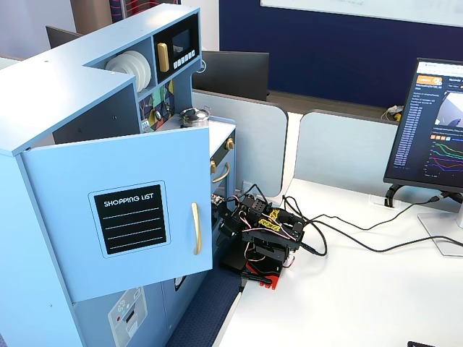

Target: Close the left cabinet door

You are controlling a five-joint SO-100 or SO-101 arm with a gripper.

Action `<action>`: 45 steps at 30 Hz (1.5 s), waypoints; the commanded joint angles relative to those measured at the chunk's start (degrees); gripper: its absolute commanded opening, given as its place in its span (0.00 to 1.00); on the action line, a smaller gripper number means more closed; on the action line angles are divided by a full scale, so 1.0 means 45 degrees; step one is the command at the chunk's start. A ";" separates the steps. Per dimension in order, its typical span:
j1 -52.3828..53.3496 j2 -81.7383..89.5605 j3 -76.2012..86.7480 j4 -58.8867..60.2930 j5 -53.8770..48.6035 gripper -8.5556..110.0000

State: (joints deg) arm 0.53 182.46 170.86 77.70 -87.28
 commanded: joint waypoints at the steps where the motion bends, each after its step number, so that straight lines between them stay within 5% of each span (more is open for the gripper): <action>1: 0.0312 -0.0059 0.0195 0.2246 0.0156 0.07; 17: 0.0254 -0.0059 0.0215 0.2246 0.0039 0.07; 21: -0.0273 -0.0078 0.0156 0.0586 0.0137 0.07; 30: -0.7344 -0.2305 -0.3965 -0.3652 0.2480 0.07; 45: -1.5684 -0.3340 -1.1094 -0.6387 0.0371 0.07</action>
State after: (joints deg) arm -63.81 169.45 129.11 53.09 -82.18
